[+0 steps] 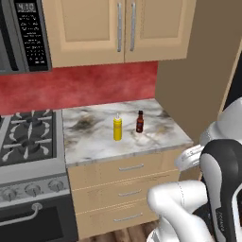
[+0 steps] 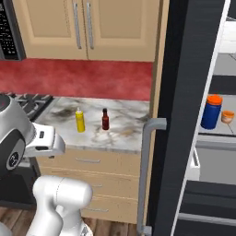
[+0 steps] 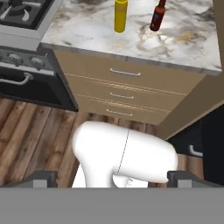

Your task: Place the condiment bottle and mustard from the counter to the top shelf of the fridge. If the existing items in the fridge are on the top shelf, move them to other shelves.

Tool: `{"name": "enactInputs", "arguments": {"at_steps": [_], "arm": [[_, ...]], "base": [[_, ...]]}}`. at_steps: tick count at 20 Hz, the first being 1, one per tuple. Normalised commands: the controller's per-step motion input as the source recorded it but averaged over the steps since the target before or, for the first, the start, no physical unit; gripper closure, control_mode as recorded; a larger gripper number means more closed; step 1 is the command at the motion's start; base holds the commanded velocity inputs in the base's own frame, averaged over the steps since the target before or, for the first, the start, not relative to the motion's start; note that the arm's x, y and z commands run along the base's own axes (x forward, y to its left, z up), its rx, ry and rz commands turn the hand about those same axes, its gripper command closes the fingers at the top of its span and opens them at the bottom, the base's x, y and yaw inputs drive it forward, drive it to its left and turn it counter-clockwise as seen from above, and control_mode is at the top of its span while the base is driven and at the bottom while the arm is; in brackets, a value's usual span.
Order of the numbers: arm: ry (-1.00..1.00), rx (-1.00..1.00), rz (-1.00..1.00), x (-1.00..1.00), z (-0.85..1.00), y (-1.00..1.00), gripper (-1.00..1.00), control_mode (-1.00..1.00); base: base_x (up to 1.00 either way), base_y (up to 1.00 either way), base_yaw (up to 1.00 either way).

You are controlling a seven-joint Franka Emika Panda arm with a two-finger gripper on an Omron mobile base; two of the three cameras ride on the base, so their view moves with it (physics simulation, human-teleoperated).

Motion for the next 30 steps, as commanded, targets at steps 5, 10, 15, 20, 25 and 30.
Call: {"name": "enactInputs", "arguments": {"at_steps": [5,10,15,20,25,30], "arm": [[0.0,0.0,0.0,0.0,0.0,0.0,-1.0,1.0],[0.03,-0.03,0.01,0.11,-0.01,0.06,-1.0,-1.0],[0.02,0.0,0.0,0.15,-0.01,0.04,-1.0,-1.0],[0.0,0.0,-0.16,0.98,-0.17,0.3,-1.0,-1.0],[0.0,0.0,-0.21,1.0,-0.43,0.22,-1.0,-1.0],[0.0,0.0,-0.22,1.0,-0.65,0.24,-1.0,-1.0]], "base": [[0.58,0.06,-0.07],[0.15,0.11,-0.01],[0.0,0.0,0.0],[0.0,0.0,0.0],[0.0,0.0,0.0],[0.0,0.0,0.0]]}}
